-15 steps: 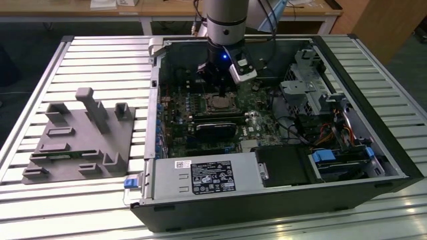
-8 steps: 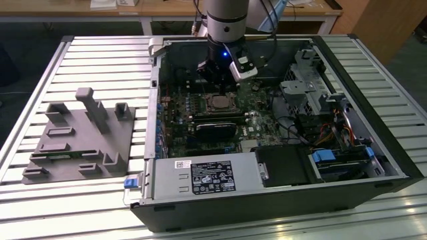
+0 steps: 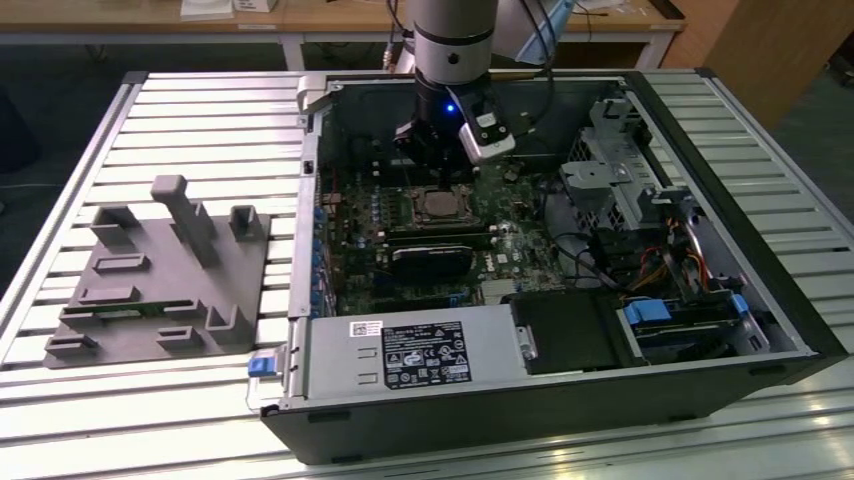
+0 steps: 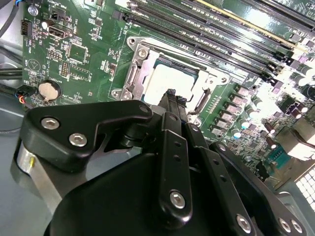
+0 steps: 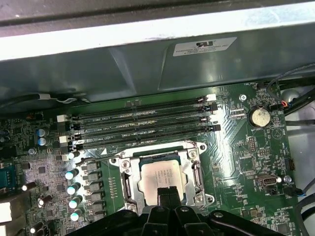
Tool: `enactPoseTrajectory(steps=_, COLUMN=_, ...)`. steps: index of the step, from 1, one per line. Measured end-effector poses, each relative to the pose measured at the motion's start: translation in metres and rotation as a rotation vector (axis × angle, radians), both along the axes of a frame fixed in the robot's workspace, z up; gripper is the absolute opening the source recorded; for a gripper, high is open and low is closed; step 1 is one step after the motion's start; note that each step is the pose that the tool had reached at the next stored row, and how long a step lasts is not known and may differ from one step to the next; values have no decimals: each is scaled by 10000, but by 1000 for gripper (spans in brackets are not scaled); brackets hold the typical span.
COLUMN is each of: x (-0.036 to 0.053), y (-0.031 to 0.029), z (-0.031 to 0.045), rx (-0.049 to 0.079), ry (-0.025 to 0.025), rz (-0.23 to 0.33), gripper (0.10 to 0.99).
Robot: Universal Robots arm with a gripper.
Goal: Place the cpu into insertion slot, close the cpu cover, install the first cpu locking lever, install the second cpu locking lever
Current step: 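Install the first cpu locking lever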
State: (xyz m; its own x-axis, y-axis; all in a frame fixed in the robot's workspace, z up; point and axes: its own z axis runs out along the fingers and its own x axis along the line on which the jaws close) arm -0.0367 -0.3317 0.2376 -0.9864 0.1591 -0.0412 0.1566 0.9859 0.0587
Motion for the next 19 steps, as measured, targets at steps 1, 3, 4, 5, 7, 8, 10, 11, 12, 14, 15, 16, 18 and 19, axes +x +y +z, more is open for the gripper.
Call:
enactPoseTrajectory(steps=1, x=0, y=0, z=0, rx=0, ry=0, rz=0, gripper=106)
enactPoseTrajectory(steps=3, x=-6, y=0, z=0, rx=-1, ry=0, rz=-2, gripper=106)
enactPoseTrajectory(steps=4, x=-11, y=0, z=1, rx=-2, ry=0, rz=0, gripper=106)
enactPoseTrajectory(steps=5, x=-24, y=0, z=1, rx=-1, ry=-1, rz=0, gripper=106)
enactPoseTrajectory(steps=7, x=-63, y=0, z=0, rx=-1, ry=-2, rz=0, gripper=106)
enactPoseTrajectory(steps=8, x=-87, y=0, z=0, rx=0, ry=-3, rz=0, gripper=106)
enactPoseTrajectory(steps=10, x=-147, y=0, z=0, rx=0, ry=-8, rz=1, gripper=106)
enactPoseTrajectory(steps=11, x=-182, y=0, z=0, rx=-1, ry=-10, rz=0, gripper=106)
enactPoseTrajectory(steps=12, x=-217, y=0, z=0, rx=0, ry=-13, rz=-1, gripper=106)
enactPoseTrajectory(steps=14, x=-285, y=0, z=0, rx=-1, ry=-18, rz=1, gripper=106)
enactPoseTrajectory(steps=15, x=-317, y=0, z=0, rx=0, ry=-21, rz=-1, gripper=106)
enactPoseTrajectory(steps=16, x=-348, y=0, z=0, rx=0, ry=-22, rz=0, gripper=106)
enactPoseTrajectory(steps=18, x=-408, y=0, z=0, rx=0, ry=-26, rz=0, gripper=106)
enactPoseTrajectory(steps=19, x=-433, y=0, z=0, rx=0, ry=-28, rz=0, gripper=106)
